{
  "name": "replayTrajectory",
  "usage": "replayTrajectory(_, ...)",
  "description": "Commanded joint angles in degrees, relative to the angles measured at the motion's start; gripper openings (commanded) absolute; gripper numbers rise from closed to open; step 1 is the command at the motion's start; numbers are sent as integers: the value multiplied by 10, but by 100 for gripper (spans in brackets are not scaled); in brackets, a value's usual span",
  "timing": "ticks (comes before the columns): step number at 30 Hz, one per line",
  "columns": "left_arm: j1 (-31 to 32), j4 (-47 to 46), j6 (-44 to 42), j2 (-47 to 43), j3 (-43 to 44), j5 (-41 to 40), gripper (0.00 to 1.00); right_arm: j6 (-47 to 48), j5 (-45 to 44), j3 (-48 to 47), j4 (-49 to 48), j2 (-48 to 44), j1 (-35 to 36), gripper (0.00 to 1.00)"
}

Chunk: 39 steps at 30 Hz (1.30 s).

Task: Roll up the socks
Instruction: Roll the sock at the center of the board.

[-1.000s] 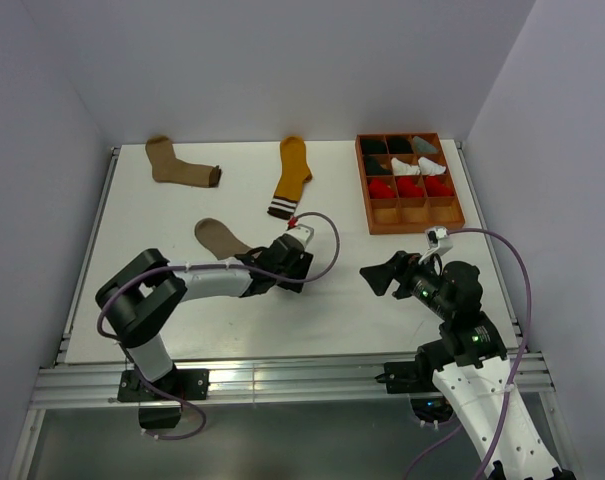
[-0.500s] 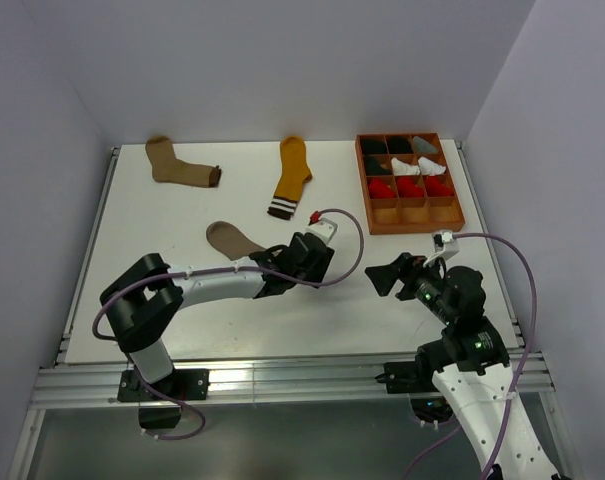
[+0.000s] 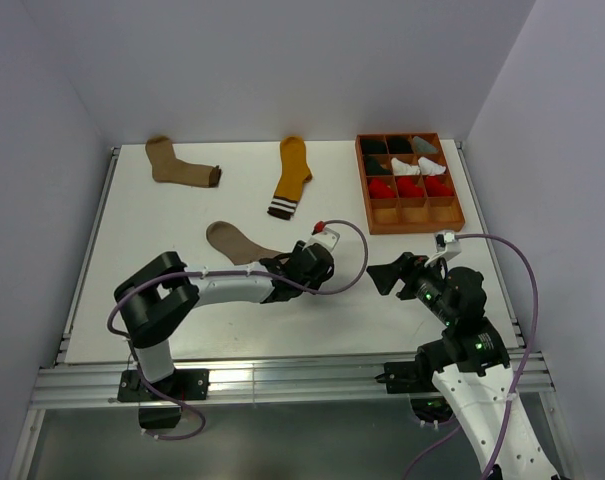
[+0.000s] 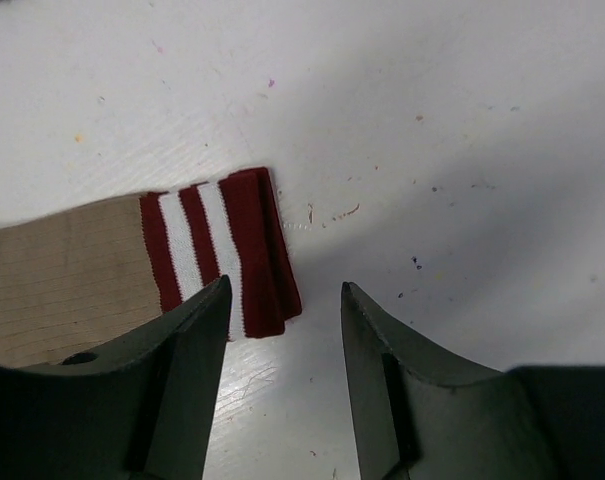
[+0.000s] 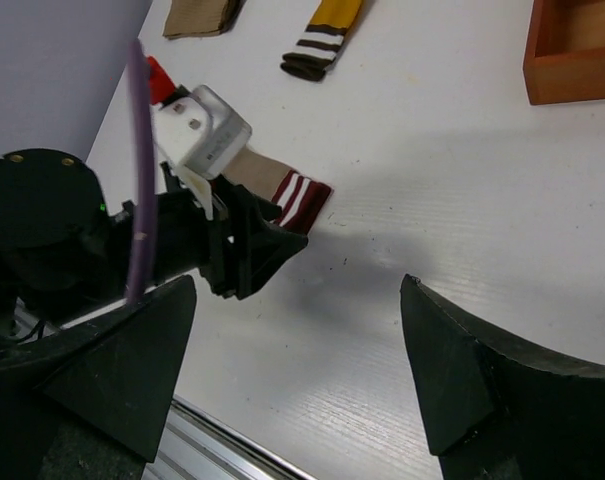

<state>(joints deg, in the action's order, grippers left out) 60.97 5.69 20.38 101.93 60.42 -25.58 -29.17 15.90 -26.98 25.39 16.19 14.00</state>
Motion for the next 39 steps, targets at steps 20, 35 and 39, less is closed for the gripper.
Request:
replayTrajectory(20, 4, 30, 6, 48, -7, 4, 46, -13, -5, 8, -18, -8, 4, 88)
replayTrajectory(35, 16, 30, 54, 56, -17, 20, 0, -29, 20, 21, -53, 6, 4, 86)
replayTrajectory(39, 7, 11, 96, 17, -25, 63, 0, -40, 43, 34, -91, 32, 3, 82)
